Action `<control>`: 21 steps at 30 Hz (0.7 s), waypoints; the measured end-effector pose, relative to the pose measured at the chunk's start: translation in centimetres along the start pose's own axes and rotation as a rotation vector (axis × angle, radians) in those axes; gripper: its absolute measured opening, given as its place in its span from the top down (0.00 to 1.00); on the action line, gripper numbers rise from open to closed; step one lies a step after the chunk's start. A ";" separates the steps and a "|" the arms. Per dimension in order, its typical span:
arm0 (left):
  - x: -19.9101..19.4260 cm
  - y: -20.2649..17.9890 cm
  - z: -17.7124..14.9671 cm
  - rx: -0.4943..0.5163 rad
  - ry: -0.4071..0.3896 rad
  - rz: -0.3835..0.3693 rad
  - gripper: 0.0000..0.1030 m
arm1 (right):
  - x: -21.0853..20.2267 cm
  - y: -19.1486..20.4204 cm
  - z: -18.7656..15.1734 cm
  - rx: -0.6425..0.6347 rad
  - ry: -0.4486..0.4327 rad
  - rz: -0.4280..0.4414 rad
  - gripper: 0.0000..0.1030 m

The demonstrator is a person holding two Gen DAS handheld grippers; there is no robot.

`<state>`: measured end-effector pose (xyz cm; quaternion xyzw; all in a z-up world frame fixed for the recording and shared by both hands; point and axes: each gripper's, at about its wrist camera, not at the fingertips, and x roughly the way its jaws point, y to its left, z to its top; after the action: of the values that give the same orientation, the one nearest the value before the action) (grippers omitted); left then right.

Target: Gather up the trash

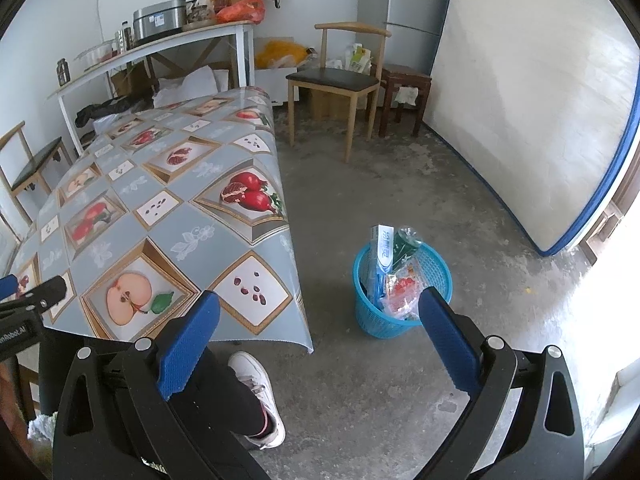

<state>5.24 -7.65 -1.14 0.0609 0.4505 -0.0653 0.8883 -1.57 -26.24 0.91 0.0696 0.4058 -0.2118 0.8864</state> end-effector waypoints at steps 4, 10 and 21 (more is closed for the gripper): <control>0.0 0.1 0.0 0.008 -0.001 0.009 0.08 | 0.3 0.1 -0.1 -0.002 0.005 0.001 0.06; 0.1 0.0 0.2 0.014 -0.001 0.019 0.08 | 0.6 0.0 -0.5 0.001 0.019 -0.001 0.06; 0.2 0.0 0.3 0.020 0.003 0.026 0.08 | 1.0 -0.1 -0.8 0.002 0.027 0.000 0.06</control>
<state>5.62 -7.68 -1.16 0.0756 0.4502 -0.0581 0.8878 -1.58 -26.37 -0.35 0.0734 0.4176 -0.2110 0.8808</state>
